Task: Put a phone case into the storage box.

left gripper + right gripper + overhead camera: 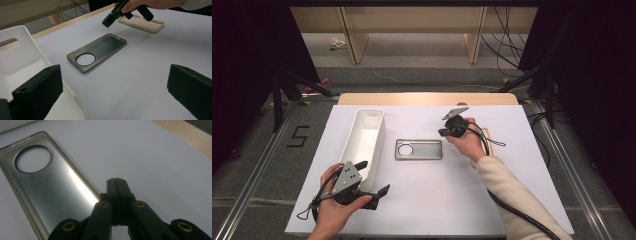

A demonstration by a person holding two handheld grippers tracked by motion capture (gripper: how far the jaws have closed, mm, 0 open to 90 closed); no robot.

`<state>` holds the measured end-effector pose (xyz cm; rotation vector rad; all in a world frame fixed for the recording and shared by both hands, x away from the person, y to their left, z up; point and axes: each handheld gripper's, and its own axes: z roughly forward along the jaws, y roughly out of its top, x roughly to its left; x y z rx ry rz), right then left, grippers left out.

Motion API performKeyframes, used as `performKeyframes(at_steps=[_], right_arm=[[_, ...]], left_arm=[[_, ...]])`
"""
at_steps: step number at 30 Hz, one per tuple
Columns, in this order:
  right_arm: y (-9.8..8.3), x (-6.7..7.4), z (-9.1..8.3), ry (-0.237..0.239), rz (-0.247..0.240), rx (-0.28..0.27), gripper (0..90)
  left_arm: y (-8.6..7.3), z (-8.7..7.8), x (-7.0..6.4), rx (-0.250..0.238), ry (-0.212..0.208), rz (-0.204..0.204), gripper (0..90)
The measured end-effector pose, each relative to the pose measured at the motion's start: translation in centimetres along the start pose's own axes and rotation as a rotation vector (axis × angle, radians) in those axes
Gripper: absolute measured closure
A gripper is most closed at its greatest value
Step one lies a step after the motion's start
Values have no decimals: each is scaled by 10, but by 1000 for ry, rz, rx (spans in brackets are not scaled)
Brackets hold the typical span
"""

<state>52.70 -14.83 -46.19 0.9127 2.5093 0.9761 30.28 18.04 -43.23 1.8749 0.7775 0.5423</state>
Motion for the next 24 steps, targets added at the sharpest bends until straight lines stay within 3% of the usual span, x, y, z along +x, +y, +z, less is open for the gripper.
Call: performKeyframes(at_steps=[11,24], right_arm=[[1,5,28,-10,-28,77,900],[-5,12,20,29,-72,97,900]], left_arm=[[-1,-2,0,-1,1,-1,0],[-1,-1,0,4,-1,-4,0]])
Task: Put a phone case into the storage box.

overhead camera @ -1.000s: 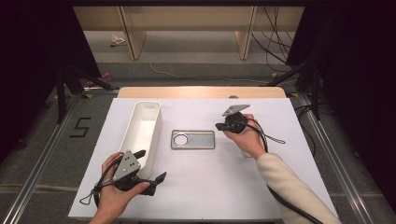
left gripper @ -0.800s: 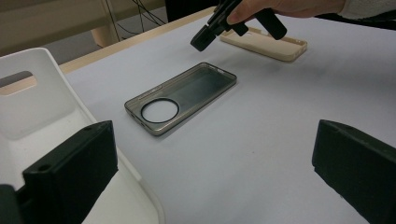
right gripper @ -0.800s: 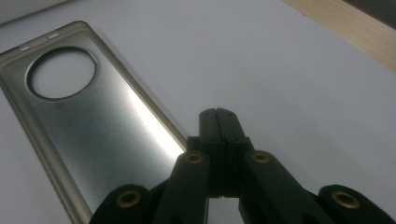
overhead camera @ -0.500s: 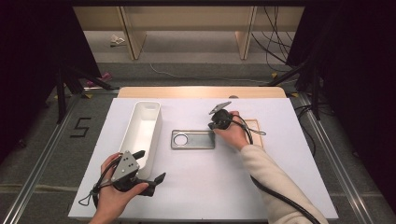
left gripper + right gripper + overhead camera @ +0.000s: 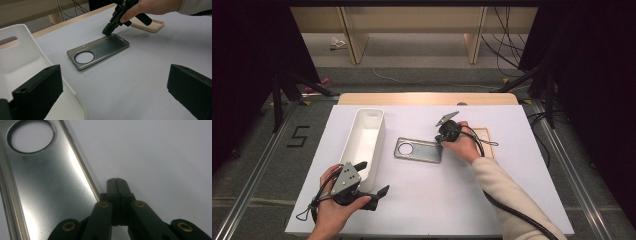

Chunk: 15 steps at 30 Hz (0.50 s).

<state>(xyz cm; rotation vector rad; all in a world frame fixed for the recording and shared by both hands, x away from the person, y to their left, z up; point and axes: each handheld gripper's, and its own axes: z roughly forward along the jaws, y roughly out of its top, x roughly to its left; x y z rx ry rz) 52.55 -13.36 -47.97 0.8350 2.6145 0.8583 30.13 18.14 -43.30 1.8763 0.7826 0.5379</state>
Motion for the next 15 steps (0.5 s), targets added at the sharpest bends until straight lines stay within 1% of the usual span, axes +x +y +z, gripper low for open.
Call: performKeyframes(at_steps=[4,5,6,8,9,11,12,13,15], right_arm=[[-3,9,-6,23,-45,26,900],[-4,13,-8,32,-58,38,900],[-6,20,-11,46,-77,45,900],[-7,22,-12,47,-84,49,900],[-10,28,-15,59,-101,55,900],[-12,34,-18,71,-117,54,900],[-13,37,-19,74,-117,59,900],[-13,37,-19,74,-117,59,900],[-15,44,-22,91,-123,60,900]], left_arm=[[0,0,0,1,-1,1,0],[0,0,0,2,0,1,0],[0,0,0,2,0,1,0],[0,0,0,3,0,-1,0],[0,0,0,4,0,0,0],[0,0,-1,4,0,-1,0],[0,0,-1,4,0,-1,0],[0,0,-1,5,0,0,0],[0,0,-1,6,0,2,0]])
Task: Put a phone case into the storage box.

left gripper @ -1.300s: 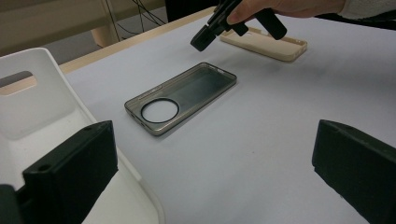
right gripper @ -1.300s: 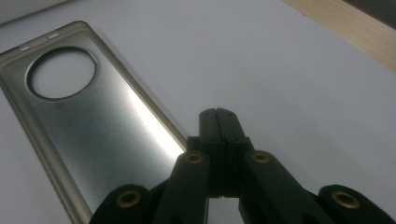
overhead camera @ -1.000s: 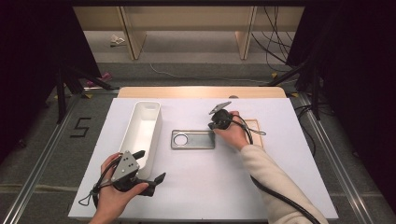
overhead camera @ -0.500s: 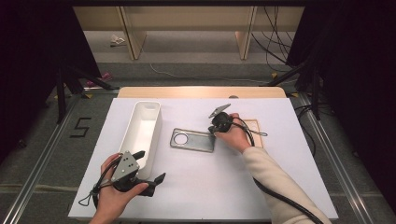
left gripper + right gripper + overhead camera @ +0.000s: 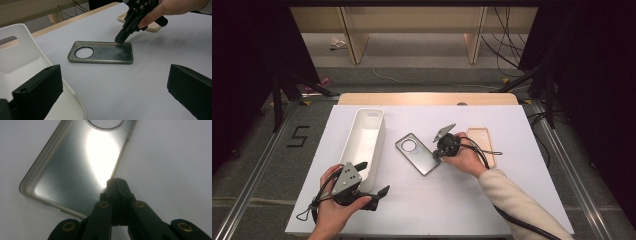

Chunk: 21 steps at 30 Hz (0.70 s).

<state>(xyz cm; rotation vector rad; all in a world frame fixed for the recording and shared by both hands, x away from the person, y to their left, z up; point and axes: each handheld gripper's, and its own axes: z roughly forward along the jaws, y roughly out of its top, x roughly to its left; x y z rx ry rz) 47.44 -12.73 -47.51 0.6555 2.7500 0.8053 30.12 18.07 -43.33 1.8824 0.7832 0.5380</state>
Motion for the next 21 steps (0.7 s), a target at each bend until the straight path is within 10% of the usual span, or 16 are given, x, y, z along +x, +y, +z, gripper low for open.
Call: performKeyframes(at_steps=[21], right_arm=[[5,40,1,62,-40,-5,900]], left_arm=[[1,-1,0,-9,1,1,0]])
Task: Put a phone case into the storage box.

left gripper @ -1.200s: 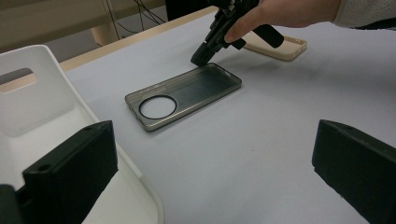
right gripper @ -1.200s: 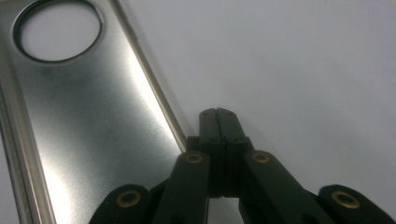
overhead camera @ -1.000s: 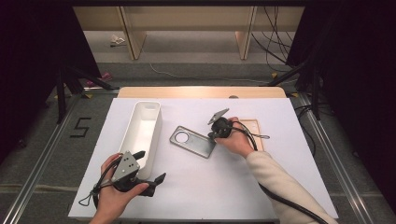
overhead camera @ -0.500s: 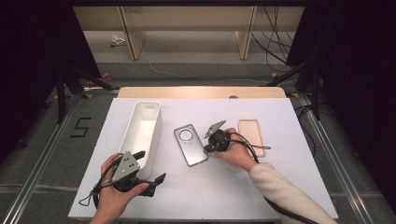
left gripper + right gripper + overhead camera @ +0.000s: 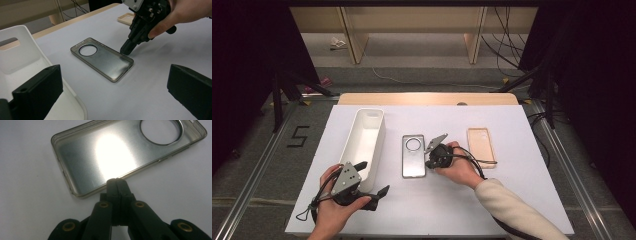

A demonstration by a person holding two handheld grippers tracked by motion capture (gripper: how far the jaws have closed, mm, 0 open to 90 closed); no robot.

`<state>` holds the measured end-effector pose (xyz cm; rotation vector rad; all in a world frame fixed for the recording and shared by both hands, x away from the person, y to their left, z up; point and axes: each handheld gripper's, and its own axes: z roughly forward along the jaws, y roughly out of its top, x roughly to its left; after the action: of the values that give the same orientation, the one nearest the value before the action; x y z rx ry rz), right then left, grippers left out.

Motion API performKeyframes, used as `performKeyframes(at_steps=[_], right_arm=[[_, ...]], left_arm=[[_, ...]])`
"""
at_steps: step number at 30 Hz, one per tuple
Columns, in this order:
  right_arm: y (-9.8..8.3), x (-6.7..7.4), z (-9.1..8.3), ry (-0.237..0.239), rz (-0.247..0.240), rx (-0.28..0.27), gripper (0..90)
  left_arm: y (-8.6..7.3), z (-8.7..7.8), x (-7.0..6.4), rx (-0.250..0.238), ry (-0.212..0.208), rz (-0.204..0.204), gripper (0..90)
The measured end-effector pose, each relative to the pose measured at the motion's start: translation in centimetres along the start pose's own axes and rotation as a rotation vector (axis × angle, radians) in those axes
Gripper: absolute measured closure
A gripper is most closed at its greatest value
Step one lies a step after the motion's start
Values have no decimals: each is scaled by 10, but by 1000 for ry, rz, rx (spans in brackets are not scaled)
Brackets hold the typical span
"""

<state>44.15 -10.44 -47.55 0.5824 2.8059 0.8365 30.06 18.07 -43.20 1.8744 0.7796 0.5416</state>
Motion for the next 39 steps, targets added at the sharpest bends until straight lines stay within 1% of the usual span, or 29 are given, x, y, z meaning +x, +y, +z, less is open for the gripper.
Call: performKeyframes(at_steps=[4,6,18,24,29,30,33,36,37,38,39], right_arm=[[1,1,0,5,-2,1,900],[1,2,1,3,-10,-1,900],[1,3,1,-3,-19,0,900],[1,4,1,-3,-15,-6,900],[2,1,-4,-13,-14,-21,860],[3,0,-6,-16,-21,-14,844],[4,-1,-11,-37,-30,-20,814],[4,-2,-16,-52,-28,-25,741],[3,-3,-18,-60,-28,-25,694],[3,-3,-18,-60,-28,-25,694],[3,-4,-20,-65,-32,-29,666]], left_arm=[[0,0,0,-1,-1,-1,0],[0,0,0,0,-1,0,0],[0,0,0,0,-5,-1,0],[0,0,0,0,-5,0,0],[0,0,0,3,-7,3,0],[0,0,0,1,-6,0,0],[0,0,0,4,-8,2,0],[-1,1,-1,8,-13,-1,0],[-1,1,-1,8,-13,-1,0],[0,1,-1,8,-14,-2,0],[0,1,-1,7,-14,-2,0]])
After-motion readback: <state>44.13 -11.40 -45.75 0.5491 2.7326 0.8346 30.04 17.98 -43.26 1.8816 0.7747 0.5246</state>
